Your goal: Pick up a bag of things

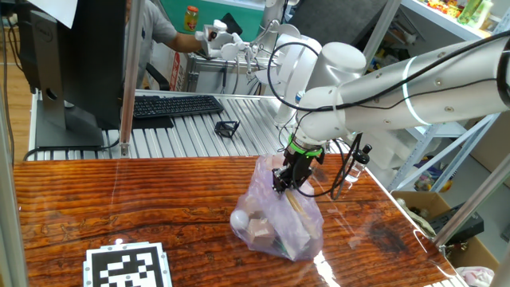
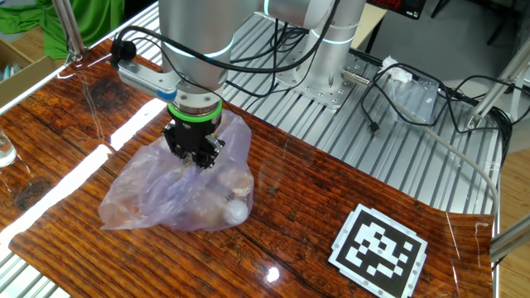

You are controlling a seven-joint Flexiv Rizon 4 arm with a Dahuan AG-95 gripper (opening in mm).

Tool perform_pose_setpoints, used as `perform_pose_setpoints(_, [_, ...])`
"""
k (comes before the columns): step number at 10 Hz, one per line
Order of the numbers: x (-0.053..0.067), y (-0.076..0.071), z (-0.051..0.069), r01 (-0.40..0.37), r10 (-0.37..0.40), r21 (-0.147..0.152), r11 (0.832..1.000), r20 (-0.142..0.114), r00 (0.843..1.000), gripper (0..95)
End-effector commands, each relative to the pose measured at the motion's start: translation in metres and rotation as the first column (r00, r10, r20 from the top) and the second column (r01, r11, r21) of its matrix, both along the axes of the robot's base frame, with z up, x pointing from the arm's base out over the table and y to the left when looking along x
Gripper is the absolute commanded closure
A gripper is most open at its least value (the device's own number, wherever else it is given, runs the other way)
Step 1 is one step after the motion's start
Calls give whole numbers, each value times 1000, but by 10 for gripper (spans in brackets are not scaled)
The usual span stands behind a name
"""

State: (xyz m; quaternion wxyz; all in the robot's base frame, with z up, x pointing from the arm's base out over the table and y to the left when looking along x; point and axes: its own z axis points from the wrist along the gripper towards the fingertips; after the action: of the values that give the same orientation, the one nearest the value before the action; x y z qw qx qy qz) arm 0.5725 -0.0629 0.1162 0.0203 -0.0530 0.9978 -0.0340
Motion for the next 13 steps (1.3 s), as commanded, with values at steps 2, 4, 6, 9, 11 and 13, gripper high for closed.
perform_pose_setpoints(2, [-2, 2, 11, 4, -4, -10, 1000, -7, 1000, 950])
perform_pose_setpoints(4, [-2, 4, 19, 2, -3, -13, 1000, -8, 1000, 950])
perform_pose_setpoints(6, [-3, 5, 27, 3, -3, -18, 1000, -10, 1000, 950])
perform_pose_setpoints(9, [-5, 7, 41, 4, -5, -29, 1000, -24, 1000, 950])
perform_pose_setpoints(11, [-6, 8, 47, 7, -8, -32, 999, -29, 1000, 950])
perform_pose_setpoints(13, [-8, 9, 52, 8, -9, -38, 999, -35, 999, 950])
